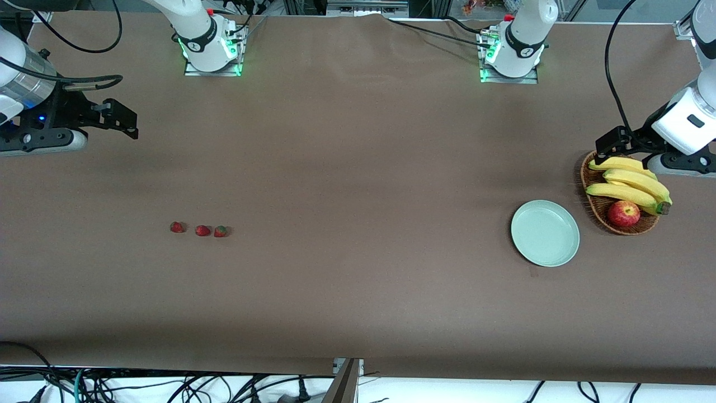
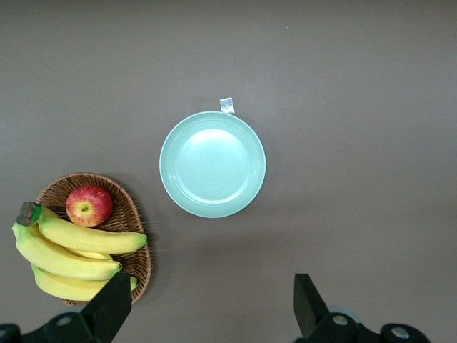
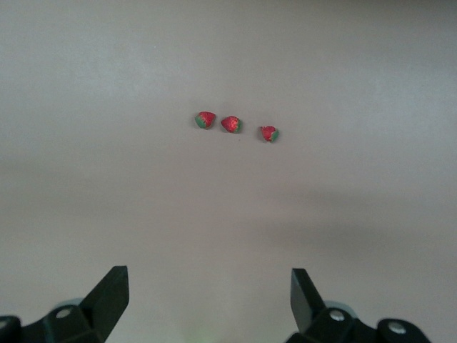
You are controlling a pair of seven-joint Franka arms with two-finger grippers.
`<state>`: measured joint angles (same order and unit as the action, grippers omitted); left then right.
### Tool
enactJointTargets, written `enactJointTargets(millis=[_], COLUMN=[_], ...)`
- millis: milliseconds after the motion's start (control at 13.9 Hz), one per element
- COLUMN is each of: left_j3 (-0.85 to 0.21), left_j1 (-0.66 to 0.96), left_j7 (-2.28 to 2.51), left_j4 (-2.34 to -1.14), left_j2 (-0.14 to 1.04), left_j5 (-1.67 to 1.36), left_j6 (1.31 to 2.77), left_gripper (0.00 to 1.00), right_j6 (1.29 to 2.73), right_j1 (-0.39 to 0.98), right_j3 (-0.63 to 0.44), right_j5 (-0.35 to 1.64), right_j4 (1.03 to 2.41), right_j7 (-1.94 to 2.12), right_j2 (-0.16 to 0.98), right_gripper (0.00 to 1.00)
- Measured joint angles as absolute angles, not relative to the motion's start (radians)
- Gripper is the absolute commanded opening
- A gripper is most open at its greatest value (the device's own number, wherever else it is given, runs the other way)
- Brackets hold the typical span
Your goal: Collect all strawberries into plate
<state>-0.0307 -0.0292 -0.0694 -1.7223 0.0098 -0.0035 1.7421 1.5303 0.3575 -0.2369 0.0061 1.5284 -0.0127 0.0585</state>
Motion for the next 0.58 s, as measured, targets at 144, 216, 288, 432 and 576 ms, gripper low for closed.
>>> enactJointTargets(millis=[144, 216, 288, 432, 576], left_j3=[-0.031, -0.031, -0.031, -0.033, -0.034], left_j1=[-0.029, -0.029, -0.029, -0.029, -0.029], left_j7=[-0.070, -0.070, -0.070, -0.070, -0.070], left_j4=[-1.719, -1.717, -1.715, -1.712, -1.710], left_j2=[0.010, 0.010, 0.010, 0.009, 0.009], left_j5=[-0.003, -0.004, -0.003, -0.003, -0.003], left_j6=[1.718, 1.705, 1.694, 1.684, 1.681], left_gripper=[1.00, 1.00, 1.00, 1.00, 1.00], right_j6=[1.542, 1.551, 1.559, 1.568, 1.574], right_j1=[0.357, 0.357, 0.357, 0.357, 0.355], right_j3=[-0.238, -0.240, -0.242, -0.245, -0.250], right_j5=[0.006, 0.006, 0.006, 0.006, 0.006], right_j4=[1.529, 1.529, 1.529, 1.529, 1.529], right_j7=[-0.013, -0.013, -0.013, -0.013, -0.016], right_j2=[0.059, 0.059, 0.059, 0.060, 0.066], right_gripper=[1.00, 1.00, 1.00, 1.00, 1.00])
